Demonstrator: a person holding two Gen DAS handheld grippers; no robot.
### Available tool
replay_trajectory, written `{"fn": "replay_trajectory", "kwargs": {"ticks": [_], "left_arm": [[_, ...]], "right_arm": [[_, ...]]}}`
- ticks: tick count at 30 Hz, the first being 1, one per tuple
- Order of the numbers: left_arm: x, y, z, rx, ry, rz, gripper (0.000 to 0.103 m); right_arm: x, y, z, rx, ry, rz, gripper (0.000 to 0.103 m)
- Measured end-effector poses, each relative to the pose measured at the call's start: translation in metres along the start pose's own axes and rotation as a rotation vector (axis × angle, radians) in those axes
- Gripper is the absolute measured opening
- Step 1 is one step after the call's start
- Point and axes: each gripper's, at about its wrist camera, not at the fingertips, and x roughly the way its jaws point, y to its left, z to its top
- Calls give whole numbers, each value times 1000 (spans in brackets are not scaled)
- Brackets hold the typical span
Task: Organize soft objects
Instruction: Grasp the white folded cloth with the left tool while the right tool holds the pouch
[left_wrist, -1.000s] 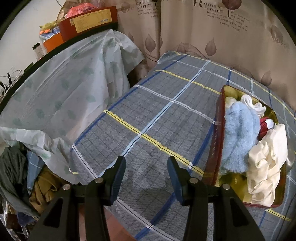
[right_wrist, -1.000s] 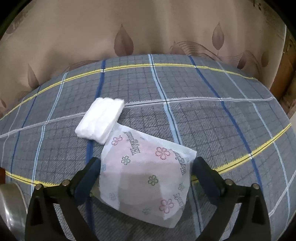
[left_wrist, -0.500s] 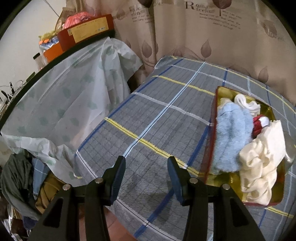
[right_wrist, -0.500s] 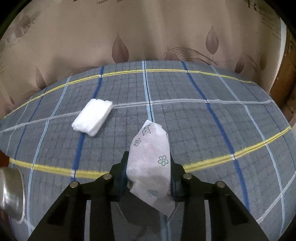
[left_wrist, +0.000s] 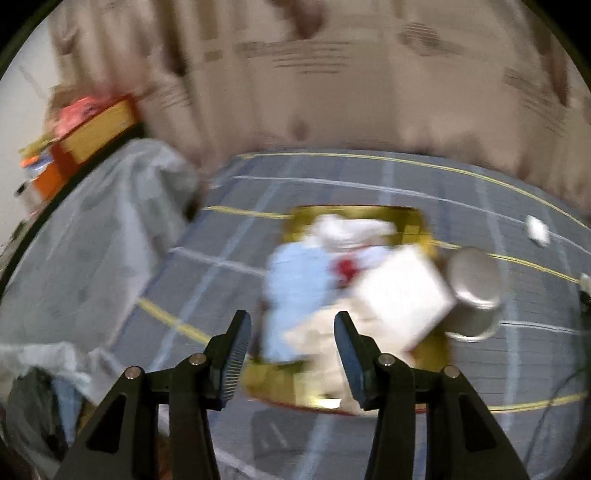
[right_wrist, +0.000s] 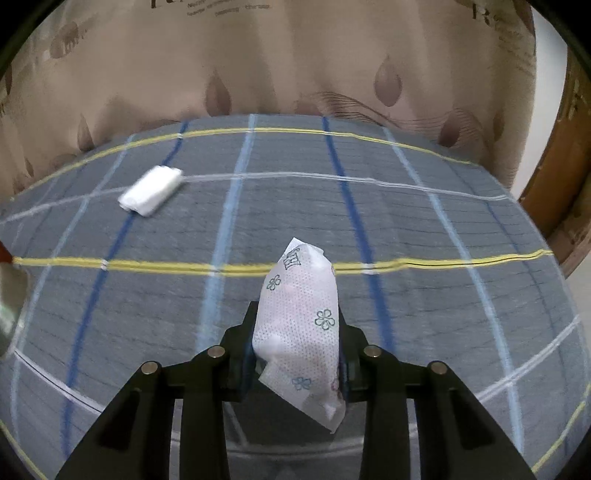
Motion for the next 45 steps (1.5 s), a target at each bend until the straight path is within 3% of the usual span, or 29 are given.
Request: {"fn": "replay_trajectory", "kwargs": {"ticks": [8, 15, 22, 31, 35, 45], "left_arm": [[0, -100, 15, 137, 14, -188, 48], [-1, -178, 23, 275, 0, -266, 48], [18, -242, 40, 335, 2, -375, 48], [54, -317, 55, 462, 44, -442, 48], [73, -342, 69, 444, 77, -490, 48], [115, -390, 101, 426, 130, -494, 48]], "right_arm": [[-1, -40, -8, -15, -1, -66, 31], [2, -73, -10, 19, 4, -73, 31], [3, -73, -12, 22, 4, -68, 31], [3, -77, -12, 45, 5, -41, 31], [4, -80, -12, 57, 5, -27, 31], [4, -79, -12, 60, 6, -22, 32]]}}
